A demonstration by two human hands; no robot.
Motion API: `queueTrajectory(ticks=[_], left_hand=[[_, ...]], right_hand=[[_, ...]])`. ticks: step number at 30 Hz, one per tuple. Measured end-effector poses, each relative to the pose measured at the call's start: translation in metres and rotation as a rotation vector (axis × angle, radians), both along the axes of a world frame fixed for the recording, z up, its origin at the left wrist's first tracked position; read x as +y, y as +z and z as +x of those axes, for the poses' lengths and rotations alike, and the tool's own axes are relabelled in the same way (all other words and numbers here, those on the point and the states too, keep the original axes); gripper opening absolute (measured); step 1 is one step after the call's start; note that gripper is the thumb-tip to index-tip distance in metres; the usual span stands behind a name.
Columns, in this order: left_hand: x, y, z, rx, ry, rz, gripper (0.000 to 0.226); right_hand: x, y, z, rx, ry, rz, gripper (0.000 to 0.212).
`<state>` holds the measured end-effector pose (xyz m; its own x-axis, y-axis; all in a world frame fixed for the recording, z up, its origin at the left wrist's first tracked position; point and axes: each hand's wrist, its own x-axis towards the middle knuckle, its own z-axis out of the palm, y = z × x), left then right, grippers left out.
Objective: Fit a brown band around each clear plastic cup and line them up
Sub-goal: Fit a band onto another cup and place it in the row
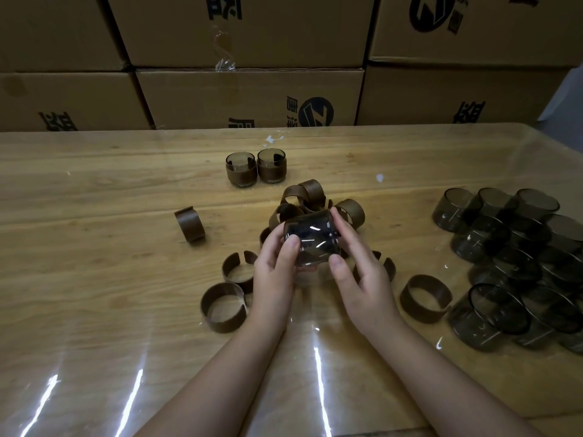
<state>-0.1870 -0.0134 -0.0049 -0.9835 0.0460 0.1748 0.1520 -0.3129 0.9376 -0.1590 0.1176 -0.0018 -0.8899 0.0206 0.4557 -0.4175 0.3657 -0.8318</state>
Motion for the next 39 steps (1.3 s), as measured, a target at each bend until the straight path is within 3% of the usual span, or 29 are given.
queueTrajectory(ticks=[7, 12, 16, 24, 32, 39], left_hand=[[-0.001, -0.001, -0.002, 0.095, 0.137, -0.043, 0.029], [0.003, 0.002, 0.003, 0.105, 0.208, -0.062, 0.065], [0.007, 0.001, 0.005, 0.118, 0.254, -0.094, 0.048], [0.009, 0.000, 0.005, 0.214, 0.321, -0.246, 0.064], [0.008, 0.001, 0.009, 0.216, 0.237, -0.384, 0.061], [0.005, 0.007, 0.008, 0.107, 0.167, -0.263, 0.052]], right_hand=[[0.000, -0.001, 0.004, -0.013, 0.002, 0.030, 0.052], [0.000, 0.000, 0.006, 0.063, -0.066, 0.016, 0.046], [0.000, 0.001, 0.006, 0.124, -0.133, 0.017, 0.039], [0.001, -0.003, 0.003, 0.123, -0.177, -0.004, 0.041], [0.004, 0.000, 0.002, 0.145, -0.153, -0.046, 0.042], [0.002, 0.001, 0.003, 0.064, 0.004, -0.156, 0.046]])
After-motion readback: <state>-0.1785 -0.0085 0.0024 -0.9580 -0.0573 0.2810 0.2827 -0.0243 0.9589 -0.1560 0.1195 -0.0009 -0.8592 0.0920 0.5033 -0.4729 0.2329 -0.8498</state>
